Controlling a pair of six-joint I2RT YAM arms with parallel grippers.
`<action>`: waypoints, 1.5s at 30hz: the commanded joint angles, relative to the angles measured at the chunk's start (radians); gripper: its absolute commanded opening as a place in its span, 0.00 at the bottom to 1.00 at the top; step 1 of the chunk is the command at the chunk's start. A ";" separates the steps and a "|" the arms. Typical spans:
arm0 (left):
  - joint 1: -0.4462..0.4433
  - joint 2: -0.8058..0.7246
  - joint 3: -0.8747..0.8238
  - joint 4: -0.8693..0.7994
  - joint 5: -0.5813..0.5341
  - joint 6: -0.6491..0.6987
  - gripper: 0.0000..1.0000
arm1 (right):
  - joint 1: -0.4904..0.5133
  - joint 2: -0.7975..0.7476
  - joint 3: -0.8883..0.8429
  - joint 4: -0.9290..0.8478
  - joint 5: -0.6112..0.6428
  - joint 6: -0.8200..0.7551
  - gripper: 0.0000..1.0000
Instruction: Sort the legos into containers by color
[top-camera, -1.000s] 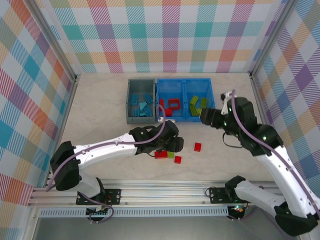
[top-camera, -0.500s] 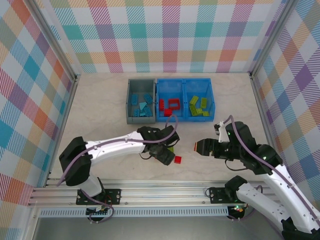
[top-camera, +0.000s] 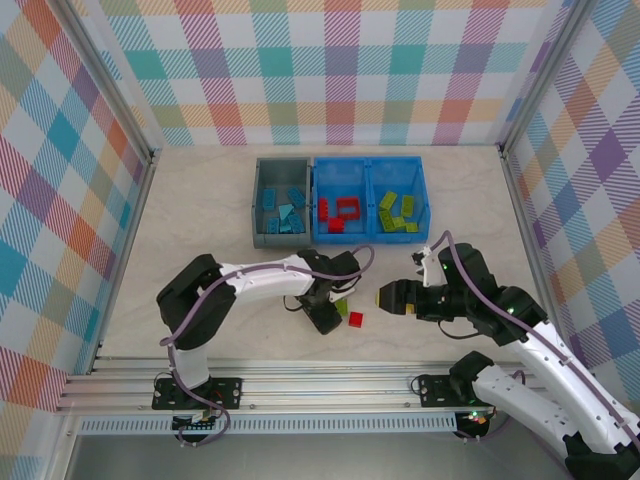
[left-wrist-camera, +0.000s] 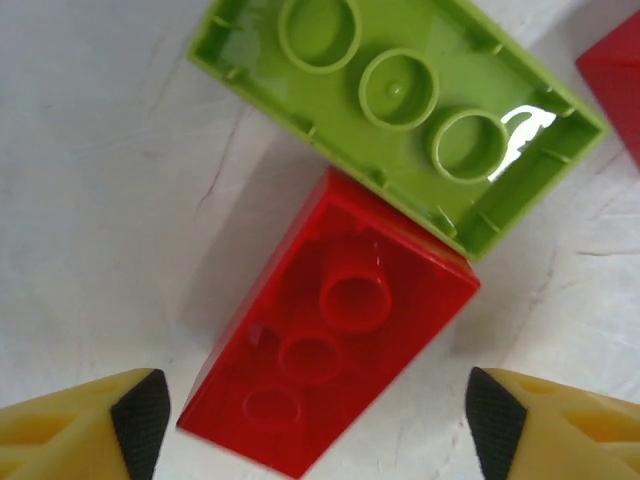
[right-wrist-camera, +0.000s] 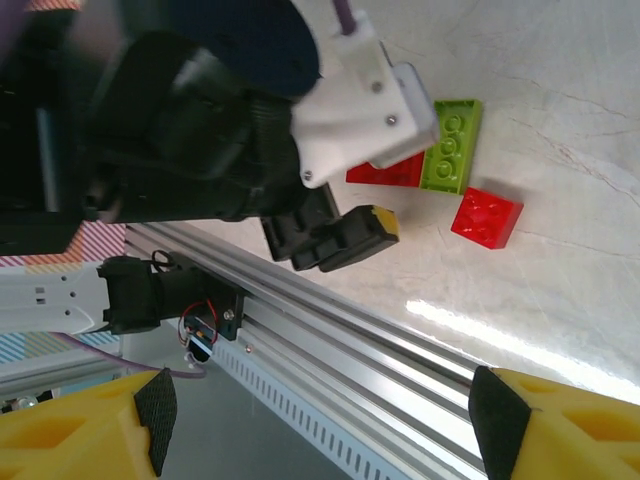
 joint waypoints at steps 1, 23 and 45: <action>0.021 0.007 0.004 0.033 0.014 0.028 0.69 | 0.005 0.000 0.006 0.034 -0.016 0.019 0.79; 0.217 -0.066 0.510 -0.067 -0.047 -0.242 0.27 | 0.310 0.097 0.086 0.269 0.563 -0.172 0.72; 0.383 0.668 1.282 0.013 -0.169 -0.435 0.26 | 0.410 0.322 0.004 0.745 0.853 -0.169 0.77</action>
